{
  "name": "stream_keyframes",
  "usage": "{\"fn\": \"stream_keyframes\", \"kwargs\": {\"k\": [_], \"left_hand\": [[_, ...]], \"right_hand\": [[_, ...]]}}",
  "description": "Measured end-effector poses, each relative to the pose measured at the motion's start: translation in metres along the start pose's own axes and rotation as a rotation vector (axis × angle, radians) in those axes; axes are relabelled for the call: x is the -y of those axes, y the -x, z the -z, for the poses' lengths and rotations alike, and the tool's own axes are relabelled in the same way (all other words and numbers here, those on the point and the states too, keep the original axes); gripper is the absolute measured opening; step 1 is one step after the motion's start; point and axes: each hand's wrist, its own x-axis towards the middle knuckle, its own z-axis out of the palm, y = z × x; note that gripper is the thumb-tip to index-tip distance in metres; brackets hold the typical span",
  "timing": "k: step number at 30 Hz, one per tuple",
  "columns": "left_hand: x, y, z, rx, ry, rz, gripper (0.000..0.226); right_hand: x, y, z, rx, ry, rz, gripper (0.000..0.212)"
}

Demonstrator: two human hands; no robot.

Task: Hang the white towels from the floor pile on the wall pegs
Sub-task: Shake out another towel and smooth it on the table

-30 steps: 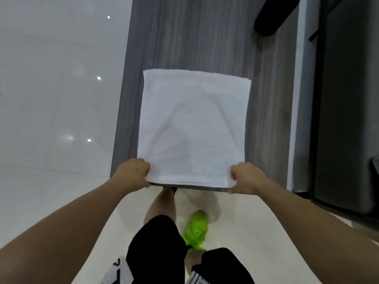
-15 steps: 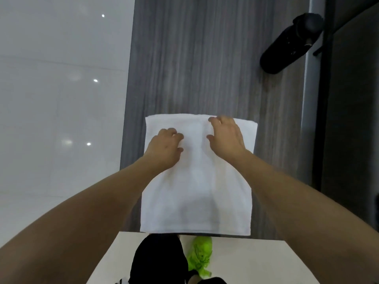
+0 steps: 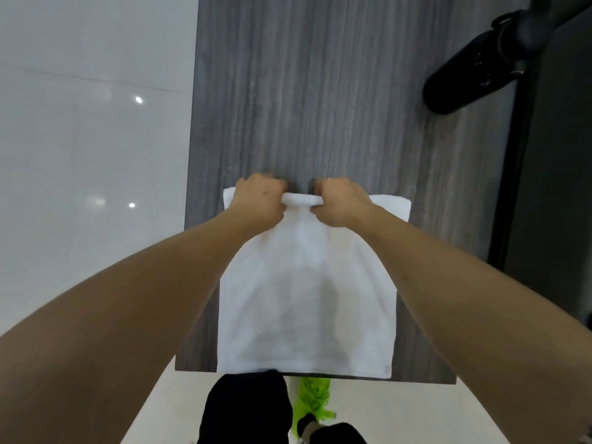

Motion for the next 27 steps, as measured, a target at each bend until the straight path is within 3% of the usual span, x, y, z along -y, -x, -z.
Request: {"fn": "stream_keyframes", "kwargs": {"k": [6, 9, 20, 27], "left_hand": [[-0.011, 0.056, 0.049, 0.018, 0.174, 0.014, 0.011], [-0.026, 0.099, 0.089, -0.05, 0.189, 0.051, 0.008], [-0.1, 0.344, 0.248, -0.556, 0.066, 0.137, 0.007], [-0.1, 0.506, 0.304, -0.837, 0.004, 0.307, 0.002]], "right_hand": [[0.01, 0.069, 0.029, -0.071, -0.257, 0.006, 0.014], [0.026, 0.115, 0.06, -0.132, -0.322, 0.032, 0.031], [0.117, 0.353, 0.2, -0.435, -0.149, 0.392, 0.03], [0.205, 0.489, 0.246, -0.62, -0.059, 0.672, 0.02]]}}
